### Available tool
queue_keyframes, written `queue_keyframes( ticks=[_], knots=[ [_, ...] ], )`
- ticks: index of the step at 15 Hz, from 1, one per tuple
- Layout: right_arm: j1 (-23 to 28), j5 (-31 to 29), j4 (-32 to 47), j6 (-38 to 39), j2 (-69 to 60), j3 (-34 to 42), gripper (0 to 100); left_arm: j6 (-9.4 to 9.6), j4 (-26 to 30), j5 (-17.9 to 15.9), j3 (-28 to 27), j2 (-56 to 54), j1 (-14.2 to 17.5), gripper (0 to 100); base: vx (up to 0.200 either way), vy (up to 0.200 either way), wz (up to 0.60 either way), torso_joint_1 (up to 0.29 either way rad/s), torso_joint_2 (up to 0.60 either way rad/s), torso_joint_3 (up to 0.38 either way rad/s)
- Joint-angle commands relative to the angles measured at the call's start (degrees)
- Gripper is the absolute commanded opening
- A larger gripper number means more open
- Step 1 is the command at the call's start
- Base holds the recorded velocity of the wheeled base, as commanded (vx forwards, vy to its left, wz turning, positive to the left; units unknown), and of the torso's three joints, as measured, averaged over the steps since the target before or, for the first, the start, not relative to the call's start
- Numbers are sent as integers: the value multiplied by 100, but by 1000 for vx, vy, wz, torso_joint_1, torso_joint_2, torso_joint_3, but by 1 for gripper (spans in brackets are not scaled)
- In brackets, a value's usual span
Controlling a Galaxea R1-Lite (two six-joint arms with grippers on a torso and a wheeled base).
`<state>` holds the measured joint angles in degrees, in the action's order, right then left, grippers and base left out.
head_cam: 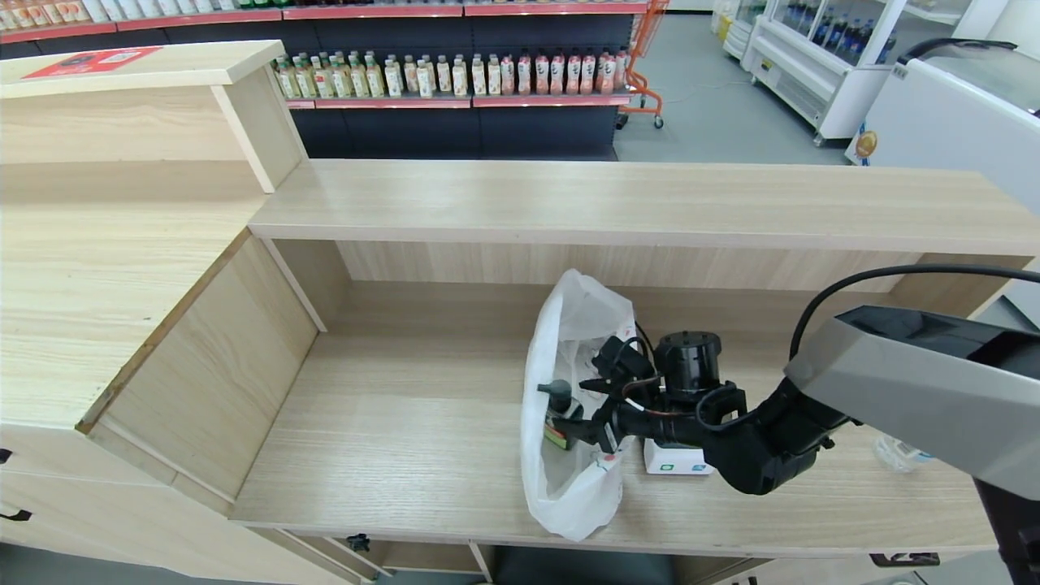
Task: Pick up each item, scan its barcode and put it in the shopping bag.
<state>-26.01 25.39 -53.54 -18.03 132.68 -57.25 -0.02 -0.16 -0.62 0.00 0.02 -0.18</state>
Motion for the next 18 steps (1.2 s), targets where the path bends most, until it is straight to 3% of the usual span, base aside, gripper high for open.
queue_keyframes(
  ticks=[1, 6, 10, 12, 14, 18],
  knots=[
    [35, 1, 10, 36, -120, 29, 100, 2, -2, 1, 0, -2, 1, 100, 0, 0, 0, 0, 0, 0],
    [387, 10, 397, 1179, -1403, 56, 100, 2, -2, 1, 0, 6, 1, 100, 0, 0, 0, 0, 0, 0],
    [940, -34, 1047, 1425, -3108, 979, 100, 2, -2, 1, 0, -2, 1, 100, 0, 0, 0, 0, 0, 0],
    [1345, -404, 1610, 1381, -4435, 2042, 100, 2, -2, 1, 0, 6, 1, 100, 0, 0, 0, 0, 0, 0],
    [1591, -1282, 2629, 1214, -5657, 2719, 100, 2, -2, 1, 0, -2, 1, 100, 0, 0, 0, 0, 0, 0],
    [2013, -2654, 2770, 863, -6527, 3246, 100, 2, -2, 1, 0, -2, 1, 100, 0, 0, 0, 0, 0, 0]
  ],
)
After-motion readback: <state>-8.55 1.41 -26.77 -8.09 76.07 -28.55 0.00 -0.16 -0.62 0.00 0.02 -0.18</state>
